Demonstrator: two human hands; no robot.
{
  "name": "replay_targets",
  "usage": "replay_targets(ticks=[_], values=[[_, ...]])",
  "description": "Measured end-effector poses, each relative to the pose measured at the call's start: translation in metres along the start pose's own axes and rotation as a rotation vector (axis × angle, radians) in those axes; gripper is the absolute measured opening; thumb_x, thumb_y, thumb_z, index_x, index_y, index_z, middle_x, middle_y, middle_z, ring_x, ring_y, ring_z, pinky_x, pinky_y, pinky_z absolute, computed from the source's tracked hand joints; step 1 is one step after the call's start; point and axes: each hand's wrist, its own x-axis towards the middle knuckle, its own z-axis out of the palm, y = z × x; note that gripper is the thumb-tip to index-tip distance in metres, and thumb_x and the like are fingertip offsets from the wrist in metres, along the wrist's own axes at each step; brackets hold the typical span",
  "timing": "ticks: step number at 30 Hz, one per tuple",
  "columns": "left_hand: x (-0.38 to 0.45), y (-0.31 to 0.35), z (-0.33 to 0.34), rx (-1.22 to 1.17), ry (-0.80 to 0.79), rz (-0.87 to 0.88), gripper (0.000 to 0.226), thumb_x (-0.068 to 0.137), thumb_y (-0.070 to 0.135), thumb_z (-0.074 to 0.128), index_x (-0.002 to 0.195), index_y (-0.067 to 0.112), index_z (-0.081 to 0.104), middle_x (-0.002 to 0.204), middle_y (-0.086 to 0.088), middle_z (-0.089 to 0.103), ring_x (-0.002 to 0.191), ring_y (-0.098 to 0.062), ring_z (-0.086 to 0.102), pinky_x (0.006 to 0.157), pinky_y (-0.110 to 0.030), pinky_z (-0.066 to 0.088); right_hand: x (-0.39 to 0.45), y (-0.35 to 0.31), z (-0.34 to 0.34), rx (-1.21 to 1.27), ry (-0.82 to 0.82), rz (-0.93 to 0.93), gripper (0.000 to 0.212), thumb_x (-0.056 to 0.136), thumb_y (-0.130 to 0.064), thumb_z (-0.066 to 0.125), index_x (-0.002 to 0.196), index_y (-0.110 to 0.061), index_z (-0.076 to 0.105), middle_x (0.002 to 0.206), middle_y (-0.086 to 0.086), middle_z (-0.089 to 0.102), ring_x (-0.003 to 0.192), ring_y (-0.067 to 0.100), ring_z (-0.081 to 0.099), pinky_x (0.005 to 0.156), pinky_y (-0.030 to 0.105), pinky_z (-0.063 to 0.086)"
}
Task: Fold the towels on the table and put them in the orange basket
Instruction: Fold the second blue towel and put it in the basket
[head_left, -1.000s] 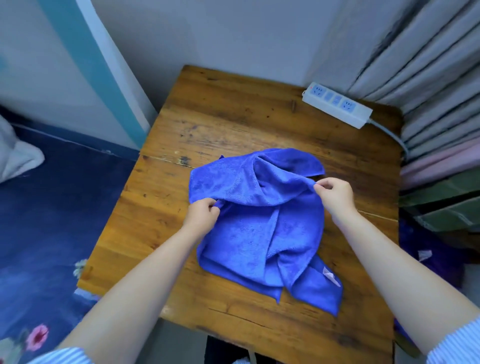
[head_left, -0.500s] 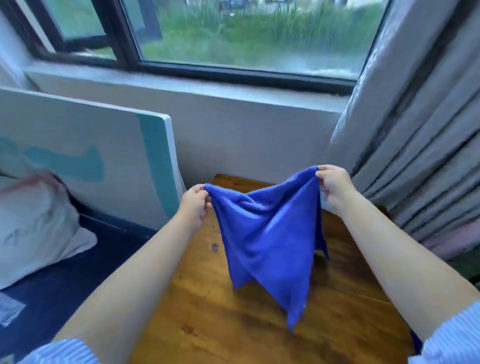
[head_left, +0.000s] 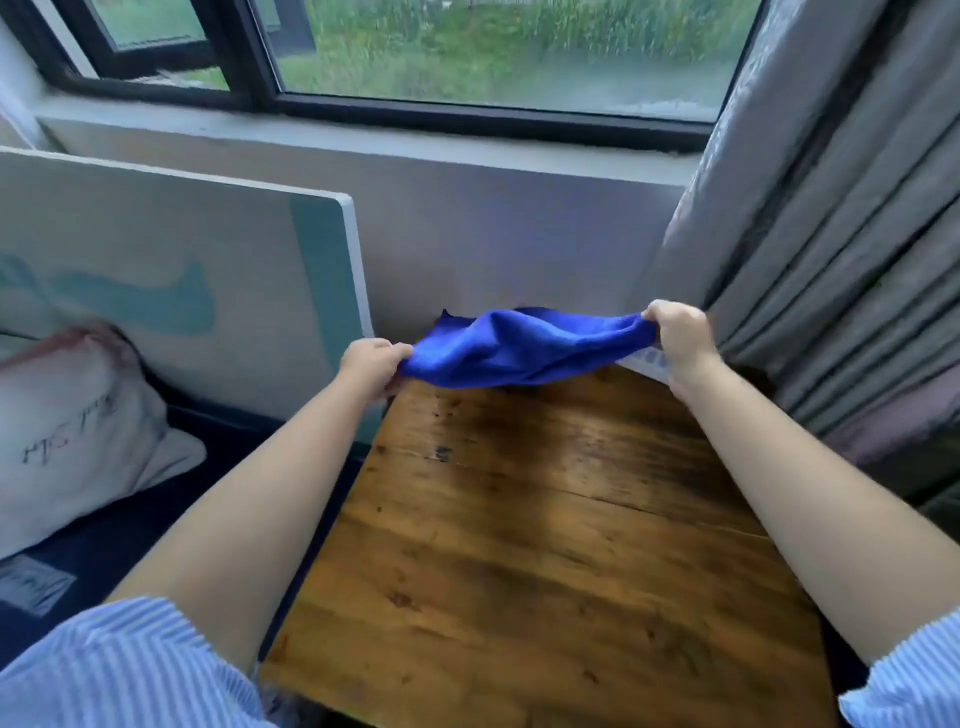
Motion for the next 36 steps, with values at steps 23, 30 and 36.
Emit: replay_targets(ticks=[23,30,36], values=[[-0.063,-0.242,0.017,1.603,-1.241,-0.561,0.032,0.096,0.024,0.044,0.119,0.005,0.056,0.119,-0.012,0.056,0.09,-0.02,0.049,0.072,-0.027,0.044,-0.127,0.259,0.01,-1.796,-1.239,0.952,0.031,0.092,-0.03,0.047,0.066,-0.013,0.047,0.071,0.001,0.05,0.081,0.021,0.048,0.096,0.032,0.038],[-0.027,-0.224,0.042,1.791,-0.982,0.067,0.021,0.096,0.018,0.035,0.097,0.014,0.055,0.094,-0.003,0.048,0.09,-0.023,0.048,0.08,-0.029,0.044,-0.1,0.258,0.019,-1.629,-0.542,0.308,0.021,0.083,-0.003,0.044,0.094,-0.015,0.057,0.111,0.002,0.06,0.1,0.023,0.057,0.07,0.026,0.036],[0.023,-0.186,0.098,1.744,-0.708,0.32,0.027,0.091,0.008,0.037,0.11,0.01,0.056,0.114,-0.006,0.055,0.104,-0.025,0.055,0.07,-0.029,0.04,-0.029,0.249,0.031,-1.481,-0.342,0.013,0.024,0.085,-0.005,0.044,0.107,-0.006,0.055,0.116,0.012,0.056,0.113,0.03,0.046,0.084,0.034,0.04]])
